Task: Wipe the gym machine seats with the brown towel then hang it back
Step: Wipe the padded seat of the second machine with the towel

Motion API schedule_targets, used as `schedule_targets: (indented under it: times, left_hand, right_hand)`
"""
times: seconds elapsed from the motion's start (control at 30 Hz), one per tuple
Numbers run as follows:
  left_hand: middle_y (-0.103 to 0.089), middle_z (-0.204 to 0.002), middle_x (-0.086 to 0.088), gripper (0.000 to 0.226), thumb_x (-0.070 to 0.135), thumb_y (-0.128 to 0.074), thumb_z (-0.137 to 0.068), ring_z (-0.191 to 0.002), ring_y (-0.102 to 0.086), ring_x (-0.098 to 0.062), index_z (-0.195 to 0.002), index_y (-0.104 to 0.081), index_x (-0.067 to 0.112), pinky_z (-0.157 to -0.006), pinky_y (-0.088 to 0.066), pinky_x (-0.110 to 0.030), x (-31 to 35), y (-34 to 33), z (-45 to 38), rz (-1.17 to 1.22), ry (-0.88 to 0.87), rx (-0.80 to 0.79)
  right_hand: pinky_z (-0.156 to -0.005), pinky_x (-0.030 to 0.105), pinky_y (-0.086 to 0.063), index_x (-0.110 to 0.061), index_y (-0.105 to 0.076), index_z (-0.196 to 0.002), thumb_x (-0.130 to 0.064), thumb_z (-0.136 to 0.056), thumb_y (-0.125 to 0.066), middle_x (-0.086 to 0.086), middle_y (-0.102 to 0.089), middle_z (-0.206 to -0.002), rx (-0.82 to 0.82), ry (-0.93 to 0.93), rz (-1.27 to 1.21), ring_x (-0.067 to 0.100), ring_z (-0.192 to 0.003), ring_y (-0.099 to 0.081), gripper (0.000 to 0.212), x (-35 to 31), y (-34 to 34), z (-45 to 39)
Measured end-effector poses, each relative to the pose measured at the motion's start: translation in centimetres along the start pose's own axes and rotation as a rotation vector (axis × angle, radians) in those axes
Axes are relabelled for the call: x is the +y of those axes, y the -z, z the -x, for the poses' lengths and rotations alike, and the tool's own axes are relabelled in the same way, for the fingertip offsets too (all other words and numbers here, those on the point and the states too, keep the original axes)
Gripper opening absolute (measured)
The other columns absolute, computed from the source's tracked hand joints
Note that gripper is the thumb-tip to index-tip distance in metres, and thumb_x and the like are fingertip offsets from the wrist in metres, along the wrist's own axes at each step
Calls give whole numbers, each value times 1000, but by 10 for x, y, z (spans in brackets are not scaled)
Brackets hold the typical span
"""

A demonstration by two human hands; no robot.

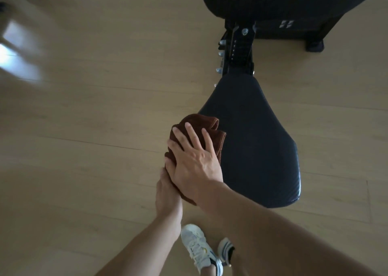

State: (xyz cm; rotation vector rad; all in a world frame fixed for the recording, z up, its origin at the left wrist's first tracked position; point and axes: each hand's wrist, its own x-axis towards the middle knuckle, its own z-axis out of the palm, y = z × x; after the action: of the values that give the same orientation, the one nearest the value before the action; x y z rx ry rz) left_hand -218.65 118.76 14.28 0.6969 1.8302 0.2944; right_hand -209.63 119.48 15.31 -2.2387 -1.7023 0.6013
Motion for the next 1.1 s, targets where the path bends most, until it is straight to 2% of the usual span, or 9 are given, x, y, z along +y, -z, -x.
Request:
schedule_targets:
  times: [0.17,0.23,0.3,0.43,0.6,0.73,0.93,1.03,1.1]
  left_hand:
    - [-58,-136,-6,47,51,-36,-100,-116,-57,-26,-138,-50,26,-90,-41,-35,19,1,0,-83,-175,150]
    - [-57,-138,-4,47,52,-37,-98,-122,-56,-27,-137,-48,29,-99,-47,-43,22,0,-2,-147,-324,160]
    - [-56,-139,0,44,49,-37,-98,-125,-54,-24,-137,-49,30,-102,-47,-49,25,-3,-4,-231,-483,150]
    - [-50,-146,7,44,40,-37,-102,-134,-46,-15,-144,-44,30,-111,-38,-36,42,-19,-6,-466,-677,76]
    - [-40,-153,8,50,41,-37,-101,-136,-42,-19,-151,-31,37,-111,-39,-45,79,-52,-16,-768,-811,-20]
    - [-40,-152,7,52,41,-32,-102,-133,-45,-20,-154,-24,38,-109,-40,-44,104,-68,-27,-919,-895,-151]
    - [-33,-158,11,49,42,-33,-103,-138,-41,-16,-152,-28,39,-113,-37,-37,104,-65,-27,-927,-1046,-210]
    - [-46,-150,14,41,40,-36,-104,-135,-46,-13,-143,-46,41,-108,-39,-27,112,-62,-31,-700,-873,-249]
    - [-50,-146,15,39,39,-39,-103,-131,-51,-12,-141,-48,43,-103,-43,-25,118,-63,-33,-707,-820,-266]
  right_hand:
    - [-121,49,-10,-23,-70,-100,-42,-98,-31,-4,-67,-115,-89,91,104,22,-133,-42,44,10,5,-48]
    - [-116,46,-21,-22,-68,-84,-43,-97,-31,-3,-67,-94,-121,71,110,22,-109,-54,44,16,11,-66]
    - [-110,43,-28,-21,-66,-77,-45,-96,-31,-1,-67,-86,-114,37,119,23,-97,-55,47,27,19,-82]
    - [-113,41,-25,-21,-68,-84,-48,-98,-32,1,-70,-100,-25,-23,166,23,-110,-54,47,66,35,-103]
    - [-121,40,-14,-25,-68,-109,-54,-103,-29,-7,-65,-124,59,-42,209,18,-133,-40,49,109,49,-116]
    - [-123,40,-5,-31,-65,-128,-51,-104,-30,-12,-50,-148,198,-131,160,21,-149,-19,47,123,53,-111]
    - [-125,38,-1,-23,-50,-145,-42,-105,-37,-5,-39,-158,287,-232,107,19,-153,-14,46,126,49,-80]
    - [-125,35,2,-20,-38,-153,-41,-105,-34,-2,-27,-164,249,-246,35,19,-155,-2,53,124,44,-61]
    - [-125,37,3,-21,-28,-157,-46,-102,-30,-2,-17,-167,175,-255,62,20,-155,5,60,124,47,-71]
